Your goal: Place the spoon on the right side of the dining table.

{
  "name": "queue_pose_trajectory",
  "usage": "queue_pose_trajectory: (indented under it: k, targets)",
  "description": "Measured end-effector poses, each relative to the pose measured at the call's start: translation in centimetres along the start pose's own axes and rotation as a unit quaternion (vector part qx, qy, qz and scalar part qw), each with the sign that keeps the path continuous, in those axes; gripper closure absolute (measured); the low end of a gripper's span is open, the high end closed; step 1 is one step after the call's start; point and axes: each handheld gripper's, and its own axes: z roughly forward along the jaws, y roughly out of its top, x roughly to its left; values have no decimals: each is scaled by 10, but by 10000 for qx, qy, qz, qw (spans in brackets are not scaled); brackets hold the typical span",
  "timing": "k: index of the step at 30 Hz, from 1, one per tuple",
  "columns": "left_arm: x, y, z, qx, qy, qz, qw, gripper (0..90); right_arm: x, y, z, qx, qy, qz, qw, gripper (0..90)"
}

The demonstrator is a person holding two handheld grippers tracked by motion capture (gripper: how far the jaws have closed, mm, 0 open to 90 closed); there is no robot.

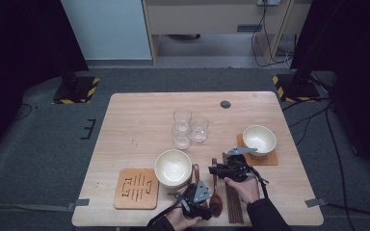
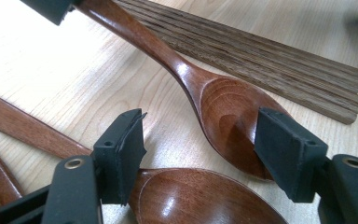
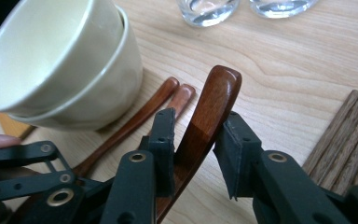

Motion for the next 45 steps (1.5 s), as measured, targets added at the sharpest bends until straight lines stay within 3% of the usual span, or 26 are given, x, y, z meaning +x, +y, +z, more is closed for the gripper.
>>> queue_pose_trajectory:
  k: [11, 28, 45]
  targets:
    - [2, 1, 0, -28, 42, -49, 10000, 318, -1, 4, -12, -275, 322, 241, 9988, 752]
    - [3, 1, 0, -35, 78, -19, 10000, 321, -4, 5, -21, -457, 490, 418, 9969, 801]
    - [3, 1, 0, -21, 90, 19, 10000, 325, -1, 6, -22, -644, 748, 726, 9925, 843]
